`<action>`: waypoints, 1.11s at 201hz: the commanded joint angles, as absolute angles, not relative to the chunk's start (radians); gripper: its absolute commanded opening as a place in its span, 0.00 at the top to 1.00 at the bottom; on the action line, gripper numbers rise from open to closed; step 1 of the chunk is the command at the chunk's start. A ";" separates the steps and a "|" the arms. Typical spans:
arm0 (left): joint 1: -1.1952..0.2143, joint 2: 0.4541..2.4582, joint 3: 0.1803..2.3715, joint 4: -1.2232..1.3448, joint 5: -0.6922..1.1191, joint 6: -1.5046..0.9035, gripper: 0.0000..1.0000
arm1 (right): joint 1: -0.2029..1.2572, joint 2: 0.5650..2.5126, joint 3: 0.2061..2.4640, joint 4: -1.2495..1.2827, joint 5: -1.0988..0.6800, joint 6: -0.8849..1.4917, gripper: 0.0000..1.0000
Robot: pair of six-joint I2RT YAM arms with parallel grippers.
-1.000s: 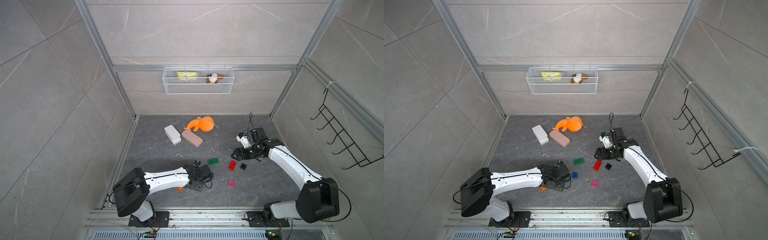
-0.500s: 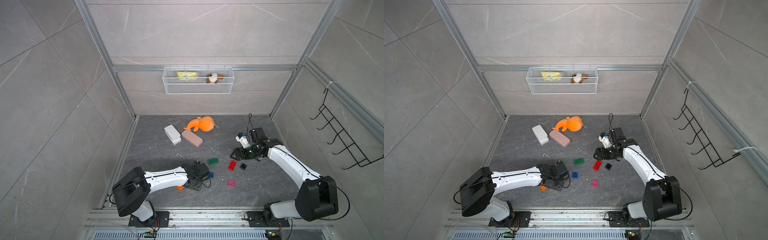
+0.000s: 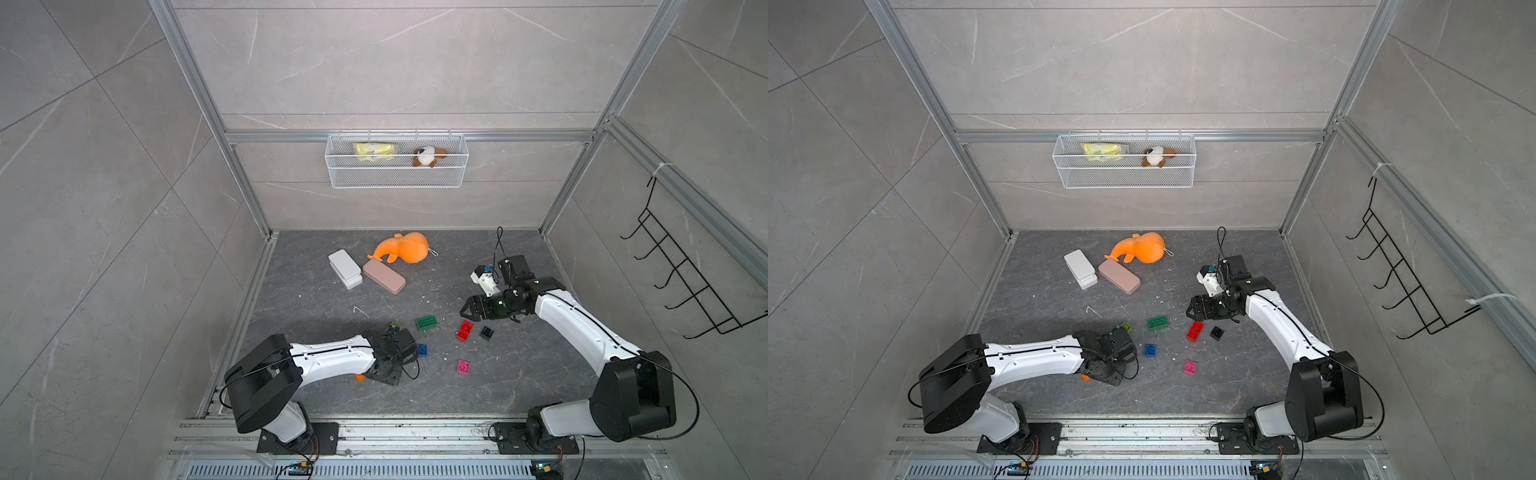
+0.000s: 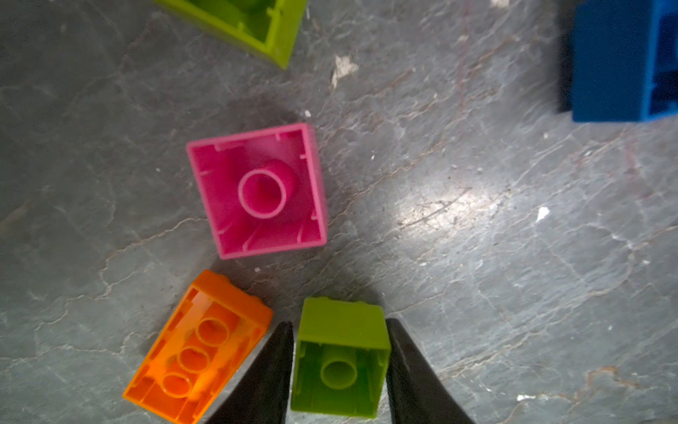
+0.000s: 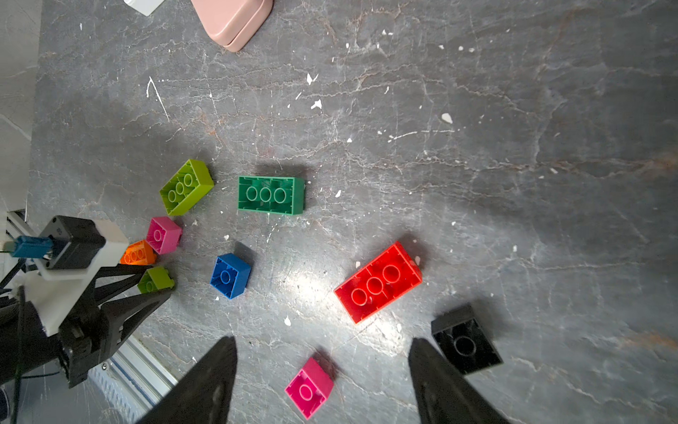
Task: Assemble a carrot with lego
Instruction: Move the lego brick at the center of the board, then assemble the lego brick with the lego brick.
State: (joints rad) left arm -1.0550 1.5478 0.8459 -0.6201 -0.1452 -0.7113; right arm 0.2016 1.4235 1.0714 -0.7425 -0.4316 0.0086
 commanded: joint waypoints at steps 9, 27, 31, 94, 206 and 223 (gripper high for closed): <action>-1.052 1.532 0.850 -0.621 -0.135 -0.688 0.64 | 0.201 1.436 1.063 -0.742 -0.445 0.022 0.23; -1.052 1.509 0.865 -0.615 -0.142 -0.651 0.71 | 0.201 1.429 1.066 -0.750 -0.440 0.015 0.23; -1.052 1.501 0.870 -0.615 -0.143 -0.637 0.73 | 0.201 1.426 1.067 -0.752 -0.438 0.012 0.23; -1.054 1.446 0.995 -0.551 -0.089 -0.012 0.82 | 0.151 1.418 1.110 -0.765 -0.451 -0.021 0.23; -1.011 1.845 1.396 -0.772 0.012 0.574 0.83 | 0.110 1.414 1.094 -0.804 -0.372 -0.029 0.23; -1.007 1.867 1.420 -0.787 0.017 0.597 0.82 | 0.107 1.414 1.095 -0.803 -0.372 -0.029 0.23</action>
State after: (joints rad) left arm -1.0187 1.8484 1.3647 -0.7082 -0.0154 0.5030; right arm 0.1123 1.4269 1.0950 -0.7742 -0.3840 -0.0185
